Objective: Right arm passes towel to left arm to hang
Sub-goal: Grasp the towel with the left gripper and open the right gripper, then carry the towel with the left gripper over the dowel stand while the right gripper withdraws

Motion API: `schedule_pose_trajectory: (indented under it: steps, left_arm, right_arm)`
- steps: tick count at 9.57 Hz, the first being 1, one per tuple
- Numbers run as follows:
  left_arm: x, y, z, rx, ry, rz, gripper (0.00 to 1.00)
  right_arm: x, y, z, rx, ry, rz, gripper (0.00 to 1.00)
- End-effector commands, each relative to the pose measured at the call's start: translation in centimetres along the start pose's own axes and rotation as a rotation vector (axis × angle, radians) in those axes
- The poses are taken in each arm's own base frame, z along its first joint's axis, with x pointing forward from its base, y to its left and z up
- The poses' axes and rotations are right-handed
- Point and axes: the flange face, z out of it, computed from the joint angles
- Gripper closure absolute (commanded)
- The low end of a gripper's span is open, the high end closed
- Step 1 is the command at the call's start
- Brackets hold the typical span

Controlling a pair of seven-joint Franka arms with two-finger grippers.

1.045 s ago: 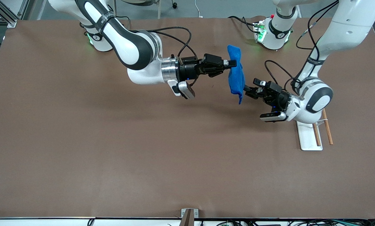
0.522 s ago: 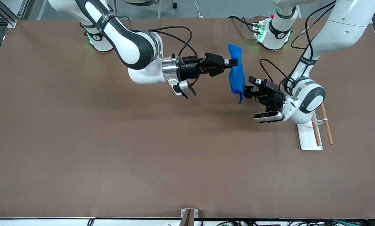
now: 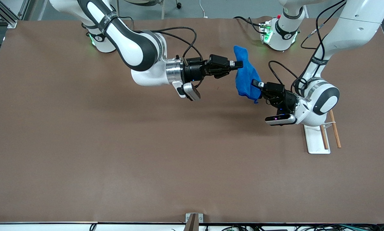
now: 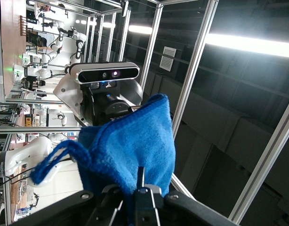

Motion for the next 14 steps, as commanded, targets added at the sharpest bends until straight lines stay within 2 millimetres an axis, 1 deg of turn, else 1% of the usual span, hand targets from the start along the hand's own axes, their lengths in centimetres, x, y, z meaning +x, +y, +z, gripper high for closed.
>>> schedule_pose_trajectory:
  steps: [1,2,3,4,5,6,7,8,9,10,11,12,13,14]
  left_arm:
    - [-0.1,1.0,-1.3,0.045,0.056,-0.037,1.00]
    - [0.4,2.0,-1.3,0.099,0.104,-0.061,1.00]
    - [1.4,3.5,-1.3,0.167,0.125,-0.080,1.00]
    - [2.3,4.6,-1.6,0.295,0.159,-0.105,1.00]
    - [2.9,6.0,-1.7,0.389,0.178,-0.157,1.00]
    - [3.3,7.6,-2.2,0.475,0.199,-0.220,1.00]
    - [3.4,10.2,-3.7,0.578,0.221,-0.269,1.00]
    - [3.5,12.3,-4.8,0.711,0.230,-0.308,1.00]
    - [3.3,14.2,-6.4,0.850,0.254,-0.343,1.00]
    - [2.9,15.7,-7.8,0.973,0.277,-0.369,1.00]
    - [2.4,17.4,-9.9,1.079,0.312,-0.385,1.00]
    - [2.1,18.4,-11.0,1.169,0.327,-0.387,1.00]
    - [1.7,18.7,-13.2,1.291,0.329,-0.404,1.00]
    - [1.3,18.8,-15.8,1.398,0.330,-0.425,1.00]
  right_arm:
    - [0.2,0.2,0.2,0.015,0.020,-0.004,0.96]
    - [0.3,0.2,0.1,0.014,0.023,0.003,0.70]
    - [0.6,0.3,-0.3,-0.006,0.037,-0.007,0.03]
    - [1.0,0.6,-0.9,-0.049,0.081,-0.011,0.00]
    - [1.2,0.4,-1.5,-0.105,0.106,-0.042,0.00]
    - [1.5,0.4,-2.6,-0.196,0.103,-0.107,0.00]
    - [2.5,1.2,-4.4,-0.264,0.105,-0.144,0.00]
    - [3.5,1.4,-5.8,-0.319,0.088,-0.193,0.00]
    - [4.8,1.3,-7.5,-0.365,0.080,-0.235,0.00]
    - [6.2,1.2,-9.2,-0.419,0.068,-0.284,0.00]
    - [7.1,1.8,-11.0,-0.477,0.052,-0.318,0.00]
    - [8.4,2.4,-13.5,-0.541,0.043,-0.347,0.00]
    - [9.6,2.8,-16.2,-0.615,0.020,-0.387,0.00]
    - [11.0,2.4,-19.0,-0.653,-0.031,-0.416,0.00]
